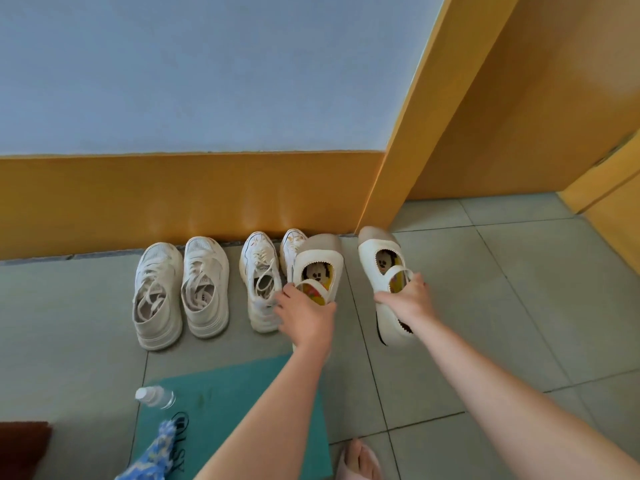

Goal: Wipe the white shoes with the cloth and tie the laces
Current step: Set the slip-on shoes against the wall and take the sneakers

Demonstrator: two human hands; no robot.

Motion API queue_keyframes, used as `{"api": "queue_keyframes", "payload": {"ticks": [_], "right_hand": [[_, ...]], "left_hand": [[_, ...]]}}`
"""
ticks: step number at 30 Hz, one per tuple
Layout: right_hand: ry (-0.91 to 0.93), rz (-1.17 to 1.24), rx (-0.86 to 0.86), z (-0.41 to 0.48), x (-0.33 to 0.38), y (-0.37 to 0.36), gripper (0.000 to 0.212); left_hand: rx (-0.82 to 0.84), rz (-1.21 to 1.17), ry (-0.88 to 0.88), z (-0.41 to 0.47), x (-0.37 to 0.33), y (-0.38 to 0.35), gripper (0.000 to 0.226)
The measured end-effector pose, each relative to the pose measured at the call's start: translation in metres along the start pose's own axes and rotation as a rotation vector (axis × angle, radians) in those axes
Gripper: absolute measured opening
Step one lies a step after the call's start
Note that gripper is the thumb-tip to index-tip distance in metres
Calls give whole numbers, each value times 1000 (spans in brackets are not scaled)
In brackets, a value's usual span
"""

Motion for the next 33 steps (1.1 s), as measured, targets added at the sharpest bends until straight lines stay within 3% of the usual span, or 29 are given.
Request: {"api": "queue_keyframes", "payload": {"ticks": [9,16,33], "right_hand": [[-8,-35,-45,125,-25,-22,72],[-59,-7,0,183,-56,-74,79],[-7,-79,12,220,-57,-113,84]], "left_hand": [[28,-127,152,60,-65,-119,76],[-20,-133,246,98,-49,-190,79],[-35,-39,232,140,-18,-215,78]]}}
Point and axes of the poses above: each hand's wrist, its own z-axis towards the middle knuckle, its own y-axis out of the back of the hand, x = y × z, the point moved 8 cm from there along z, towards the middle knuckle
